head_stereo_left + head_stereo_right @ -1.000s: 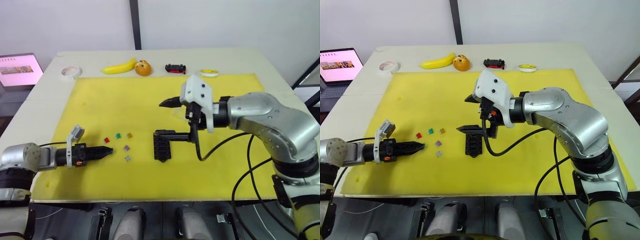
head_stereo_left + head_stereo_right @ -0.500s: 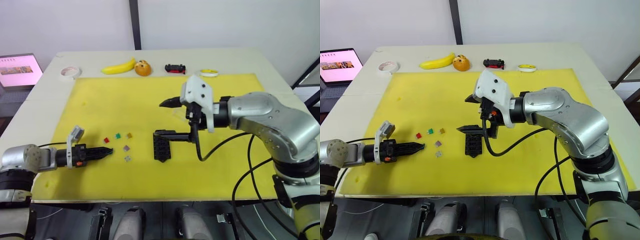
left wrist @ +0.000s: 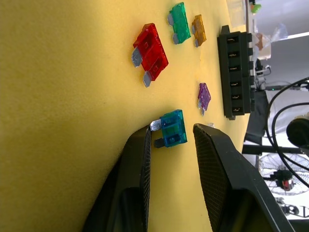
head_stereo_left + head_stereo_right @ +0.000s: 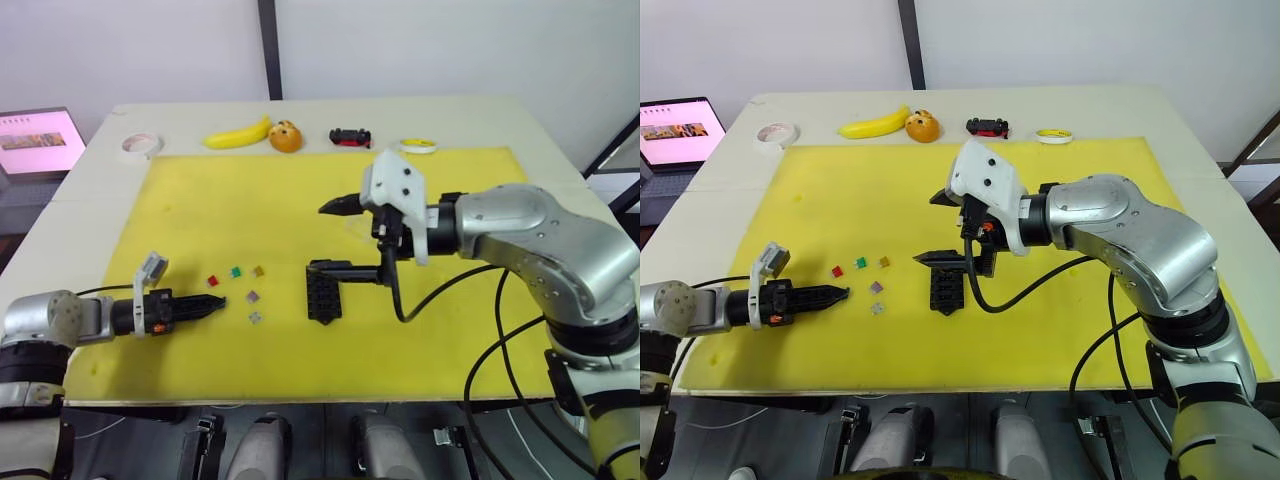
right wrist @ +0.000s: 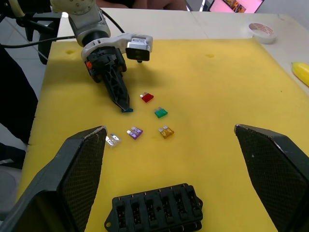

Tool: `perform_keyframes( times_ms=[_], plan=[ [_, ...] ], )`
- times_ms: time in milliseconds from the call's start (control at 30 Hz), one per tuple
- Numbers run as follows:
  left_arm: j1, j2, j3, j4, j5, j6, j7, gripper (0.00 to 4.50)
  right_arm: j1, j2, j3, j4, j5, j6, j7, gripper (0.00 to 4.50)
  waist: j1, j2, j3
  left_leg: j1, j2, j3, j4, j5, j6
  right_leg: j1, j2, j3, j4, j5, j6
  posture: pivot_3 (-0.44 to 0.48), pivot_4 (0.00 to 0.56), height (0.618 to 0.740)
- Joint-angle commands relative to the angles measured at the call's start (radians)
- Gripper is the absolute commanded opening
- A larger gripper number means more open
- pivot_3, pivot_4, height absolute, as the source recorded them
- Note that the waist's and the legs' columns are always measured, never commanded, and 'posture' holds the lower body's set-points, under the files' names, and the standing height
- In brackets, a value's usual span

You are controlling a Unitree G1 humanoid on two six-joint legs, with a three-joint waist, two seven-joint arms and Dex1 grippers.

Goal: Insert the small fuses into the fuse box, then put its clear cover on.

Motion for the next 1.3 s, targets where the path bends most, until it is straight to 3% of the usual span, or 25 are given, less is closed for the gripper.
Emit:
perform_keyframes(
  times_ms=[33, 133, 167, 633, 1300],
  plan=[
    [0.045, -0.015, -0.023, 0.019, 0.047, 0.013, 0.037, 1.47, -0.018, -0.006, -0.03, -0.032, 0.01, -0.005, -0.001, 4.5, 0.0, 0.0, 0.0, 0.0, 0.0, 0.0, 0.0, 0.0, 0.0, 0.0, 0.0, 0.0, 0.0, 0.0, 0.0, 0.0, 0.15, 0.74],
    [0.054, -0.015, -0.015, 0.012, 0.045, 0.017, 0.041, 1.47, -0.018, -0.006, -0.03, -0.033, 0.013, -0.003, -0.001, 4.5, -0.001, 0.0, 0.0, 0.0, 0.0, 0.0, 0.0, 0.0, 0.0, 0.0, 0.0, 0.0, 0.0, 0.0, 0.0, 0.0, 0.15, 0.74],
    [0.057, -0.015, -0.013, 0.009, 0.045, 0.02, 0.041, 0.93, -0.018, -0.005, -0.03, -0.034, 0.013, -0.003, -0.001, 4.5, -0.002, 0.0, 0.0, 0.0, 0.0, 0.0, 0.0, 0.0, 0.0, 0.0, 0.0, 0.0, 0.0, 0.0, 0.0, 0.0, 0.15, 0.74],
    [0.082, -0.014, 0.008, -0.012, 0.042, 0.022, 0.047, 0.93, -0.017, 0.0, -0.025, -0.032, 0.012, -0.004, -0.002, 4.5, -0.004, 0.0, 0.0, 0.0, 0.001, 0.0, 0.0, 0.0, 0.0, 0.0, 0.0, 0.0, 0.0, 0.0, 0.0, 0.0, 0.15, 0.74],
    [0.136, -0.013, 0.152, -0.066, -0.011, 0.064, 0.066, 0.93, -0.018, -0.003, -0.022, -0.034, 0.013, -0.008, 0.006, 4.5, -0.029, 0.0, 0.0, 0.0, 0.002, 0.0, -0.001, 0.0, 0.0, -0.001, 0.001, 0.001, 0.0, 0.0, 0.0, 0.0, 0.15, 0.74]
  ],
)
